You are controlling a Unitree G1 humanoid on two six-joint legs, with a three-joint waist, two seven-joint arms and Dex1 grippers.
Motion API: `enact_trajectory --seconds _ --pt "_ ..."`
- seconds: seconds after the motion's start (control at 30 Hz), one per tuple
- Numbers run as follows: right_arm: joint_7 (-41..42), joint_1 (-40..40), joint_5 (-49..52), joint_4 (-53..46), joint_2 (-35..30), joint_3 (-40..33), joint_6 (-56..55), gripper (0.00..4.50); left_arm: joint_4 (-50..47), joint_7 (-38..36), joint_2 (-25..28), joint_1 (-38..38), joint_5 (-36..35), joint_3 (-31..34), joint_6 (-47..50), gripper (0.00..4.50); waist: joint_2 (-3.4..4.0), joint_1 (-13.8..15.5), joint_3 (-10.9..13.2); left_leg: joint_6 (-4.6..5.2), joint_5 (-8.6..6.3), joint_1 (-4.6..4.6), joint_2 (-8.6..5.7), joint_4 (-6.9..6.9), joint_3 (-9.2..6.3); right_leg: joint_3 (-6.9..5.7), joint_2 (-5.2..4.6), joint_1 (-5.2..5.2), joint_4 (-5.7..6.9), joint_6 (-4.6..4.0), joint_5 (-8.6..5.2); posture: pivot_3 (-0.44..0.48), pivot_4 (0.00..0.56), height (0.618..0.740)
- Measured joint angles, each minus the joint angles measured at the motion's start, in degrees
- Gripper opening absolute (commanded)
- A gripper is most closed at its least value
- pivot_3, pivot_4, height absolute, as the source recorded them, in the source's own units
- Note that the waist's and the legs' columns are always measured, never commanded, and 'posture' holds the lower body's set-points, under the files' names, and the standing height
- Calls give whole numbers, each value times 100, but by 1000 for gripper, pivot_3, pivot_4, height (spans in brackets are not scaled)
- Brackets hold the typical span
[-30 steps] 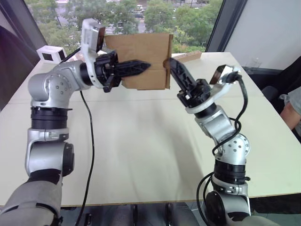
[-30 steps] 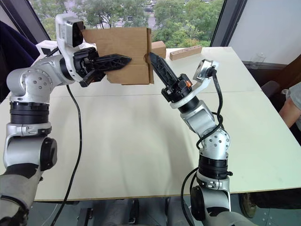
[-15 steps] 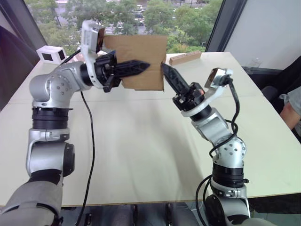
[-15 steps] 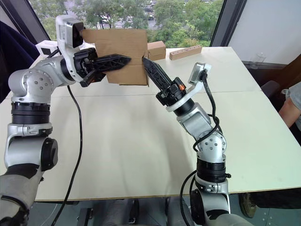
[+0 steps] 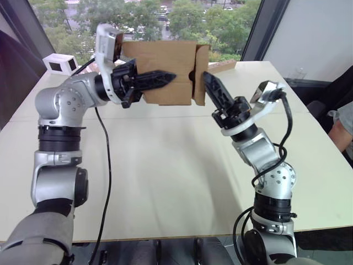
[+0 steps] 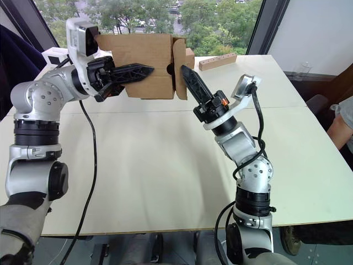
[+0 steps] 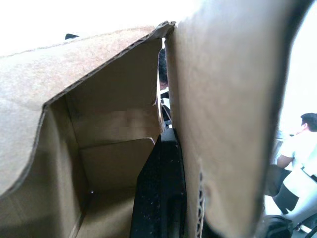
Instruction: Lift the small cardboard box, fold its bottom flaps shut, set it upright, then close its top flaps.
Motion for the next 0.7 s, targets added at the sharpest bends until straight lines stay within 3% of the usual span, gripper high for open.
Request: enact_trajectory --seconds 0.43,0.7 --pt "-104 727 -21 -366 -34 347 -25 775 77 -6 -21 -3 9 -2 -32 0 0 2 0 0 0 0 0 0 1 1 1 0 -1 0 0 0 150 740" --pt "-359 490 147 -344 425 388 -214 775 92 -3 -31 -7 10 -2 -77 0 0 -2 0 0 0 0 1 -1 -1 1 1 -1 0 0 0 0 150 740"
